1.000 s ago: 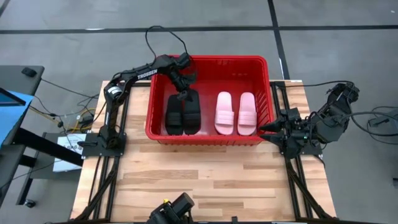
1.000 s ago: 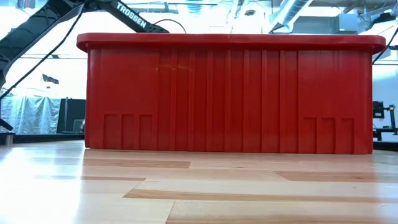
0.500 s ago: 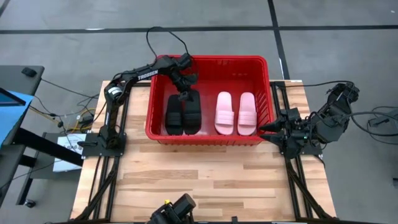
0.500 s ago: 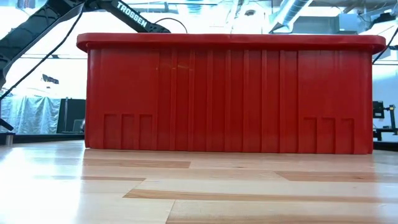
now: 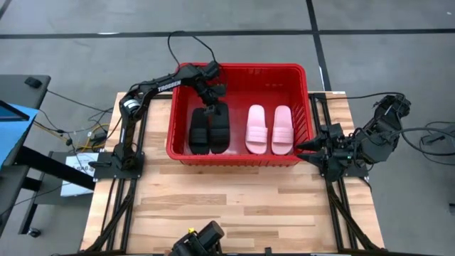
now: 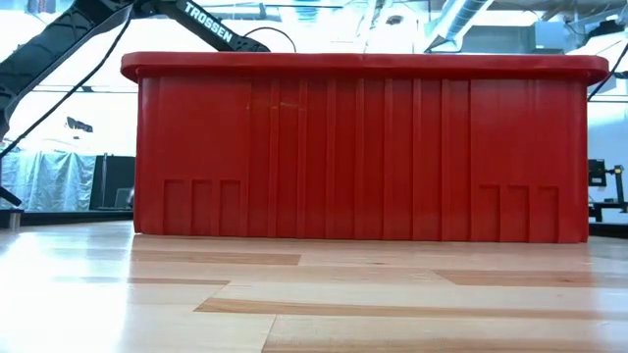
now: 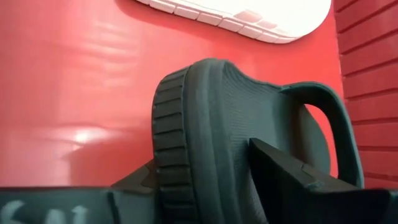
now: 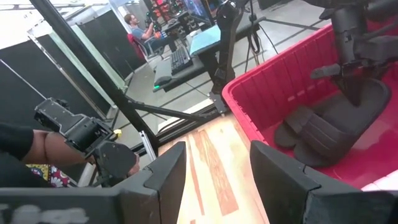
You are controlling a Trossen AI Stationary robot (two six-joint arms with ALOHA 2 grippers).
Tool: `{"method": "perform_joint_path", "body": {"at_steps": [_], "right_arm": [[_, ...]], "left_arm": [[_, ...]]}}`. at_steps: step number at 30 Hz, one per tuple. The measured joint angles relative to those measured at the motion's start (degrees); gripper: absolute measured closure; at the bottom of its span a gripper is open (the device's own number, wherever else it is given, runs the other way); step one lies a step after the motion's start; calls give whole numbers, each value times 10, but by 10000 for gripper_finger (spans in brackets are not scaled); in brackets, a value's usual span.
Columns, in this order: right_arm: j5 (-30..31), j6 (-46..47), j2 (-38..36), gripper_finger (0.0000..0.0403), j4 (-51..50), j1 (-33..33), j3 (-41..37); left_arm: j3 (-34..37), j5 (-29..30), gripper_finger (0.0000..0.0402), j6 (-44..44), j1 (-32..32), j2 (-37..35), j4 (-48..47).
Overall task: Pick and place slides into bin
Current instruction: Put the black slide into the bin
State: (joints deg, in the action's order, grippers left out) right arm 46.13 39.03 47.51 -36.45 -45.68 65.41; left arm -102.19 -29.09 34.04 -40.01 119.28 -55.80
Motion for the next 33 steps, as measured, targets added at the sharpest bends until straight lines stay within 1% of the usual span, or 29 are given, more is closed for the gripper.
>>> {"method": "perform_joint_path", "body": {"at_steps": [5,8,10,14,20,28,33], "right_arm": [[0,0,0,234,0,0,0],[-2,0,0,233,0,0,0],[-7,0,0,232,0,0,0],[-11,0,0,232,0,0,0],[-11,0,0,234,-5,0,0],[-11,0,0,232,-9,0,0],[-11,0,0,234,-9,0,0]], "left_arm": [[0,6,201,0,0,0,2],[0,24,180,0,1,0,2],[0,35,169,0,1,0,2],[0,36,154,-3,2,0,2],[0,37,145,-7,2,0,0],[0,46,145,-13,3,0,-2],[0,63,145,-18,7,0,-2]]}}
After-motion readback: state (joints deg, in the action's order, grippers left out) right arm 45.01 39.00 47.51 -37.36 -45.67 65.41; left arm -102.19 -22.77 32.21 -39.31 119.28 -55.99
